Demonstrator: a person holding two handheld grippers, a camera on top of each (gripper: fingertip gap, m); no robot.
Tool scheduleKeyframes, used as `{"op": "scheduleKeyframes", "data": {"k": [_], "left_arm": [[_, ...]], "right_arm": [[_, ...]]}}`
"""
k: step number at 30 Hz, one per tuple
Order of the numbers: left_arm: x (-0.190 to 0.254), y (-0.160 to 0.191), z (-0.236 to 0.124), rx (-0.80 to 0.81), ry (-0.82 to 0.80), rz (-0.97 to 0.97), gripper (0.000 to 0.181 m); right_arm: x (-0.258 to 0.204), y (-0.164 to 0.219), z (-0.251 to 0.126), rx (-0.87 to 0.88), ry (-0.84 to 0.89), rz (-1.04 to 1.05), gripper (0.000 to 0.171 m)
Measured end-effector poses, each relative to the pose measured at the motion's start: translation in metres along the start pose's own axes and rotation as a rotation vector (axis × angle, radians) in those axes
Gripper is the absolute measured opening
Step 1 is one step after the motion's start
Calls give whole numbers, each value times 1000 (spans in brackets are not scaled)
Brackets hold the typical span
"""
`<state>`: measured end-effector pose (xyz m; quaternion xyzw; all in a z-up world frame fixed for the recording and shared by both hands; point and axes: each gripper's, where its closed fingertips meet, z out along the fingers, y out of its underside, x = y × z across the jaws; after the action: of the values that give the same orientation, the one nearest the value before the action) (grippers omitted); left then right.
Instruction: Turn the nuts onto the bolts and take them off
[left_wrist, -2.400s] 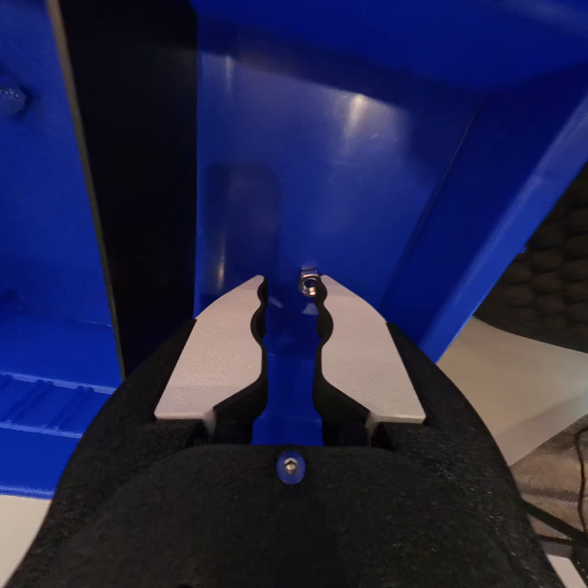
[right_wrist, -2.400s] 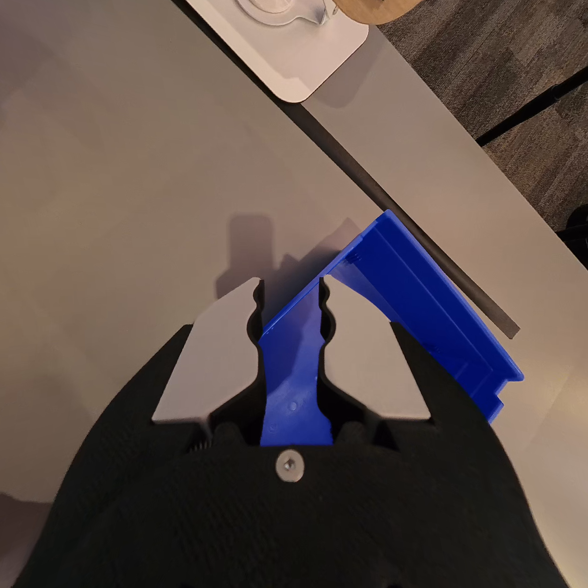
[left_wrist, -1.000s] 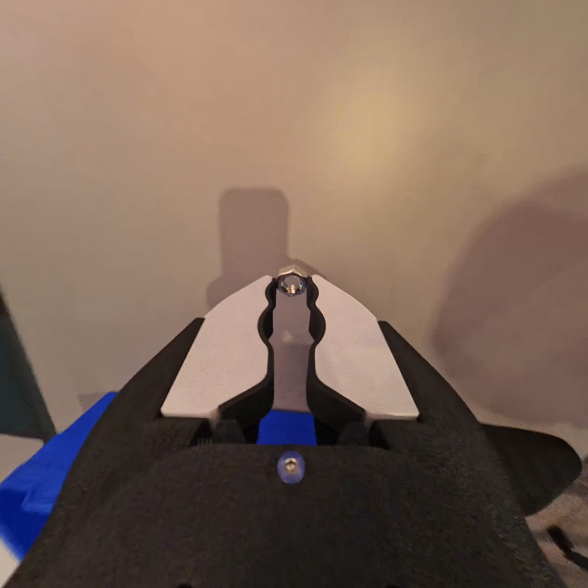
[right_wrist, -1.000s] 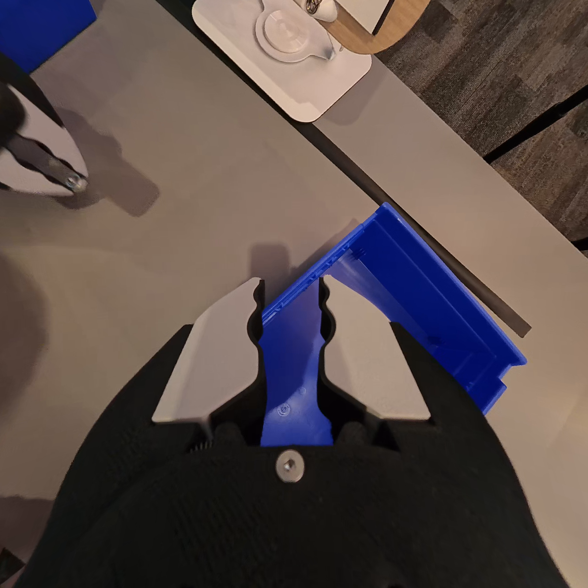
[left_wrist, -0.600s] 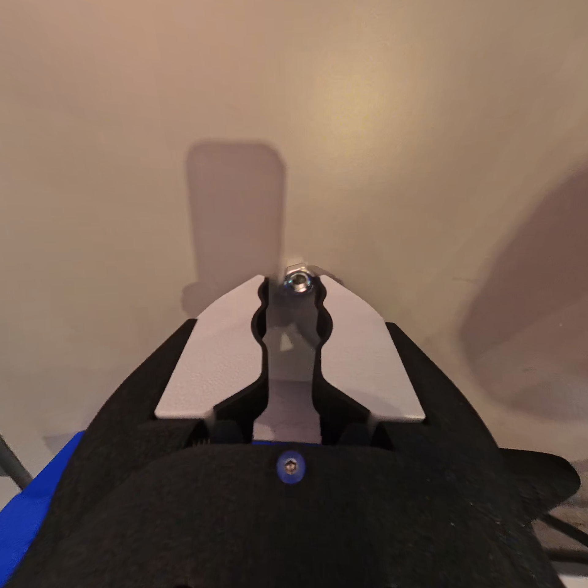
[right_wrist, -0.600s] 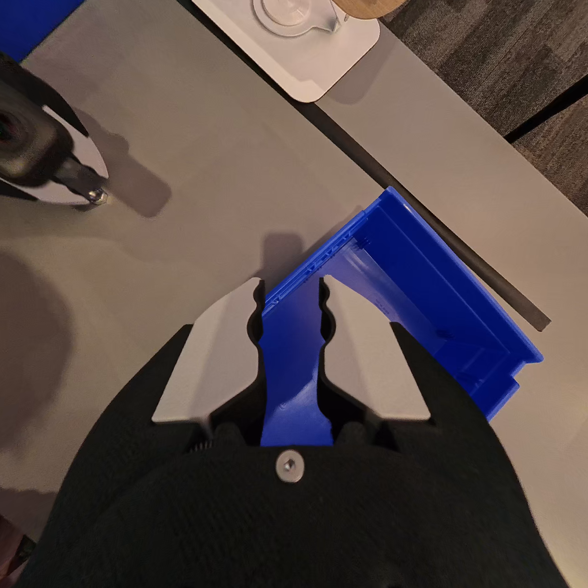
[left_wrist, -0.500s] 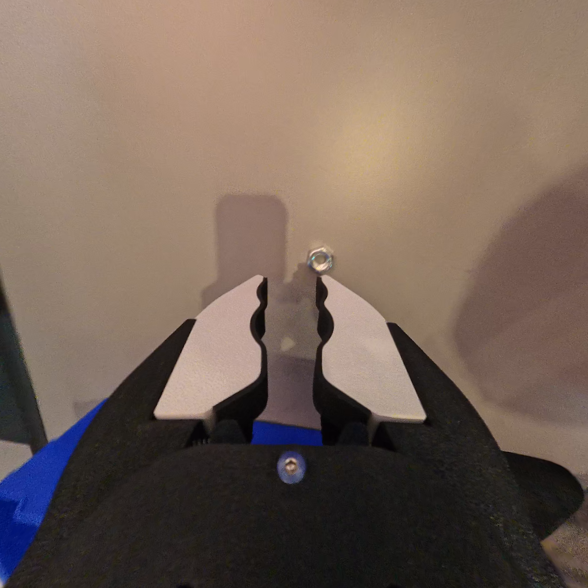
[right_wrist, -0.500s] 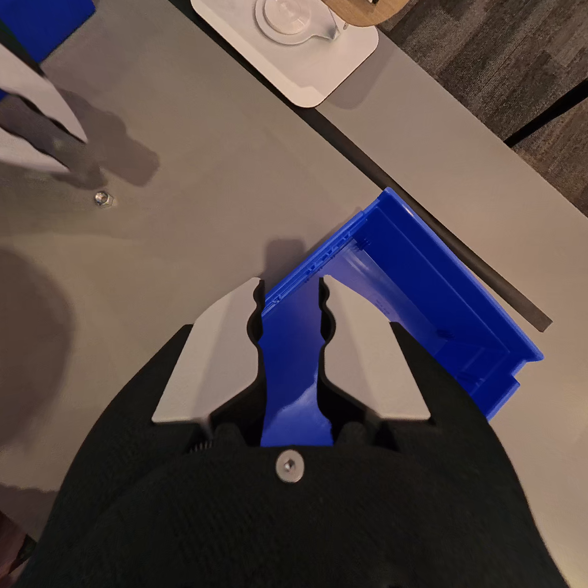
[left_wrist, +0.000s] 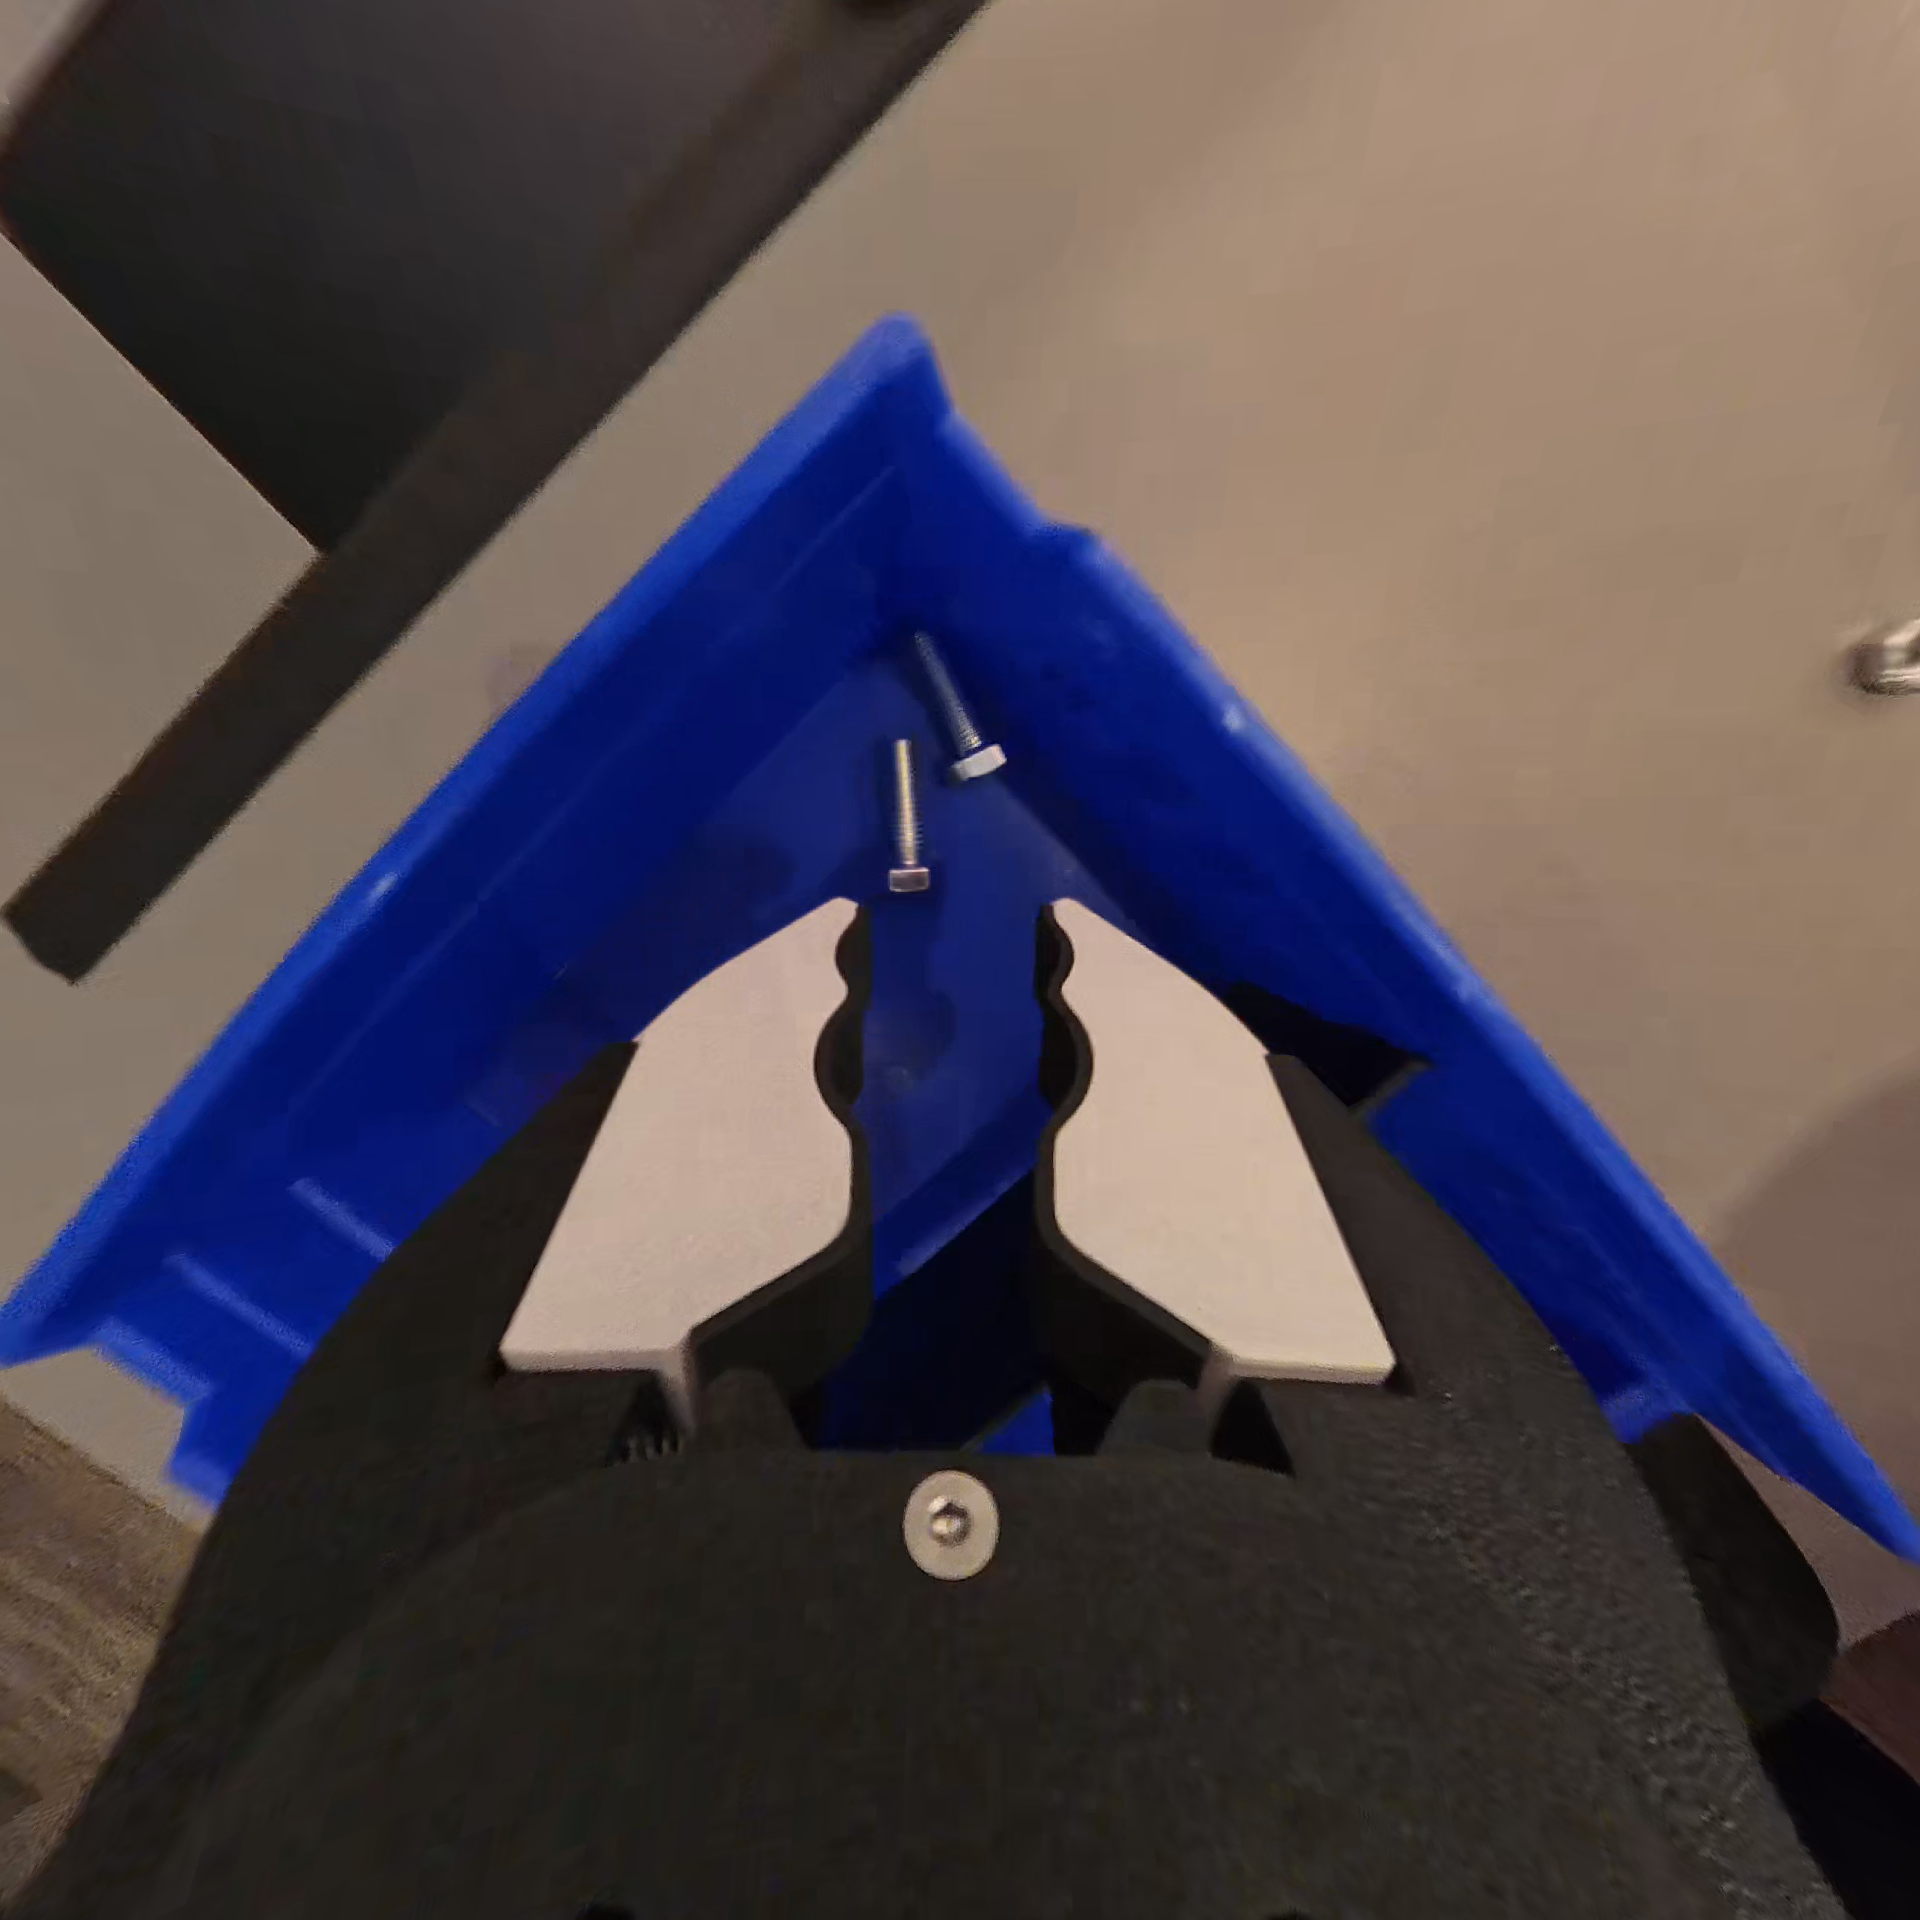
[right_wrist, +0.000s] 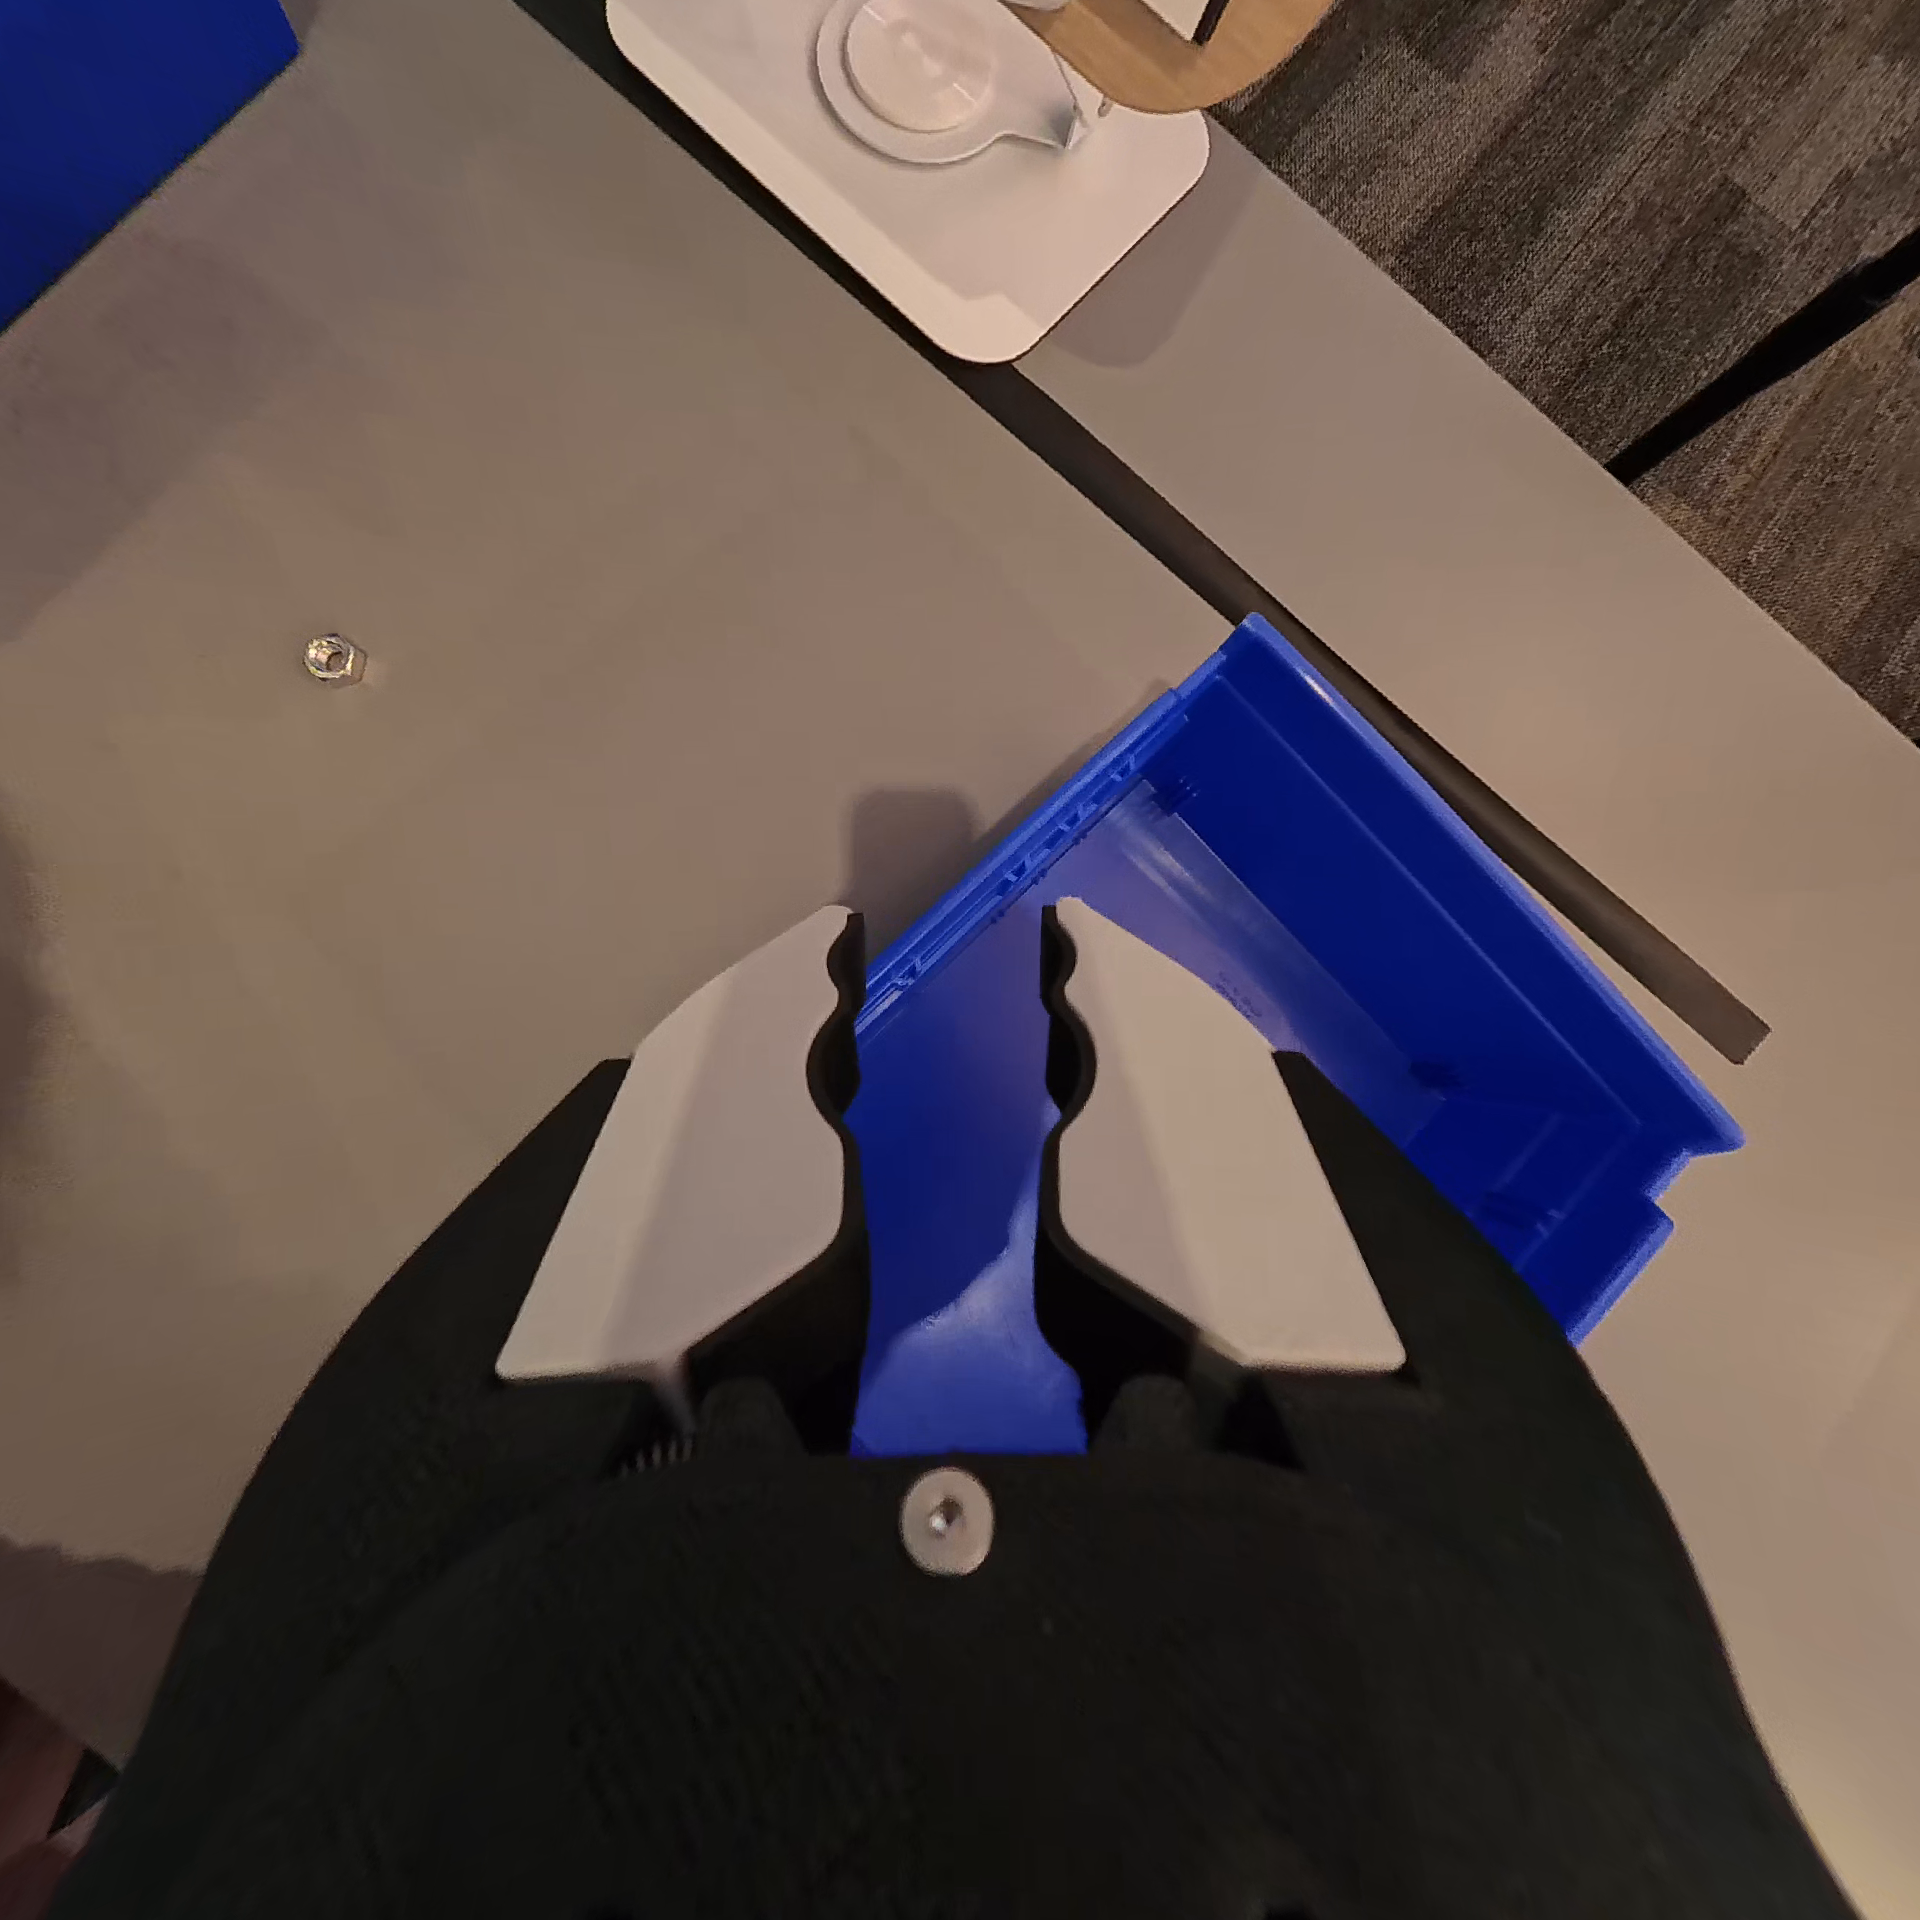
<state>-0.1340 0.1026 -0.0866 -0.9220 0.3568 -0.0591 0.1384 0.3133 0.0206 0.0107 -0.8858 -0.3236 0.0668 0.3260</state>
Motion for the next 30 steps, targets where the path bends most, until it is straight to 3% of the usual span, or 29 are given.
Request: {"op": "scheduleKeyframes", "data": {"k": [7,13,15,19,22,24,27,30], "left_arm": [[-13,10,50,-95,-13,11,32],[-17,18,66,-141,-60,52,31],[-13,17,65,-129,-34,53,10],[-29,29,52,-154,-148,101,10],[-33,21,18,-8,-183,57,10],[-16,2,-20,191,-142,22,10],[59,-37,-85,536,71,64,9],[141,-65,-130,768,230,183,9]], "right_arm": [[3,5,9,-42,8,7,33],[4,7,11,-55,8,6,33],[4,8,11,-58,9,4,33],[5,6,9,-43,15,5,33],[5,-5,5,6,35,-7,32],[0,-25,1,94,40,-32,31],[-40,-82,-11,392,-81,-105,30],[-119,-139,-39,799,-421,-171,30]]}}
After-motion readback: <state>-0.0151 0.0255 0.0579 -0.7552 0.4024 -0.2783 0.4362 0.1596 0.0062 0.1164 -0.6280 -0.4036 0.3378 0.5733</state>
